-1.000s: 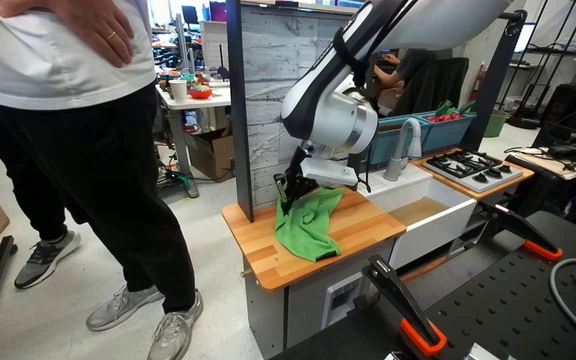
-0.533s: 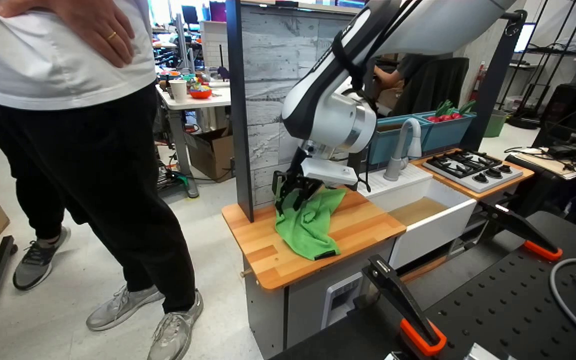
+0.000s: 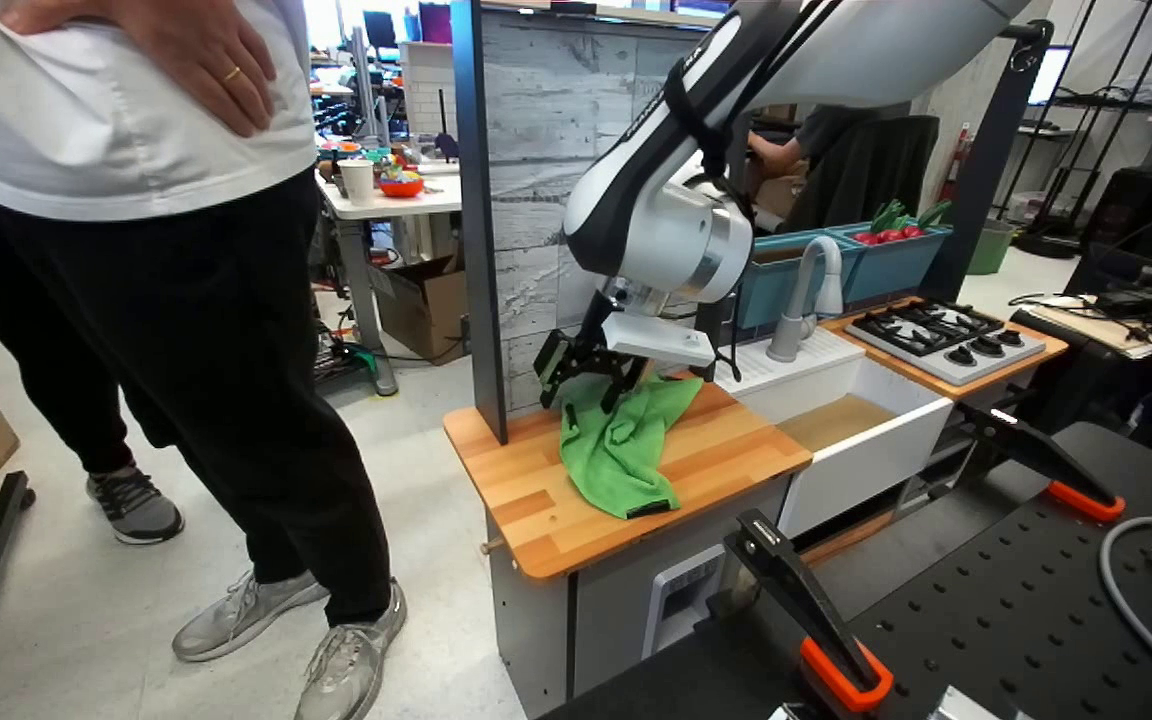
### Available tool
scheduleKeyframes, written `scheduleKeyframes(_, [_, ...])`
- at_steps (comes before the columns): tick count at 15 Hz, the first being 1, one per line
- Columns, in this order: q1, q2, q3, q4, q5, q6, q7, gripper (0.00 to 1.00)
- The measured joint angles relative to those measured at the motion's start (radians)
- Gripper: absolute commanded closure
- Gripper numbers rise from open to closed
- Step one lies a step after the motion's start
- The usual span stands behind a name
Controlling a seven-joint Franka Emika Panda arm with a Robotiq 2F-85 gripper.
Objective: Unfold the green cloth
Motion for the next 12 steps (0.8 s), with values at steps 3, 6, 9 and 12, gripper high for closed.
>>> scheduleKeyframes(3, [-0.004, -0.015, 0.000, -0.018, 0.000, 0.004, 0.000, 0.00])
scheduleKeyframes(6, [-0.012, -0.057, -0.005, -0.073, 0.000, 0.020, 0.000, 0.00])
scheduleKeyframes(9, [-0.025, -0.123, -0.012, -0.173, 0.000, 0.046, -0.003, 0.00])
scheduleKeyframes(12, [-0.048, -0.201, -0.013, -0.305, 0.000, 0.068, -0.027, 0.00])
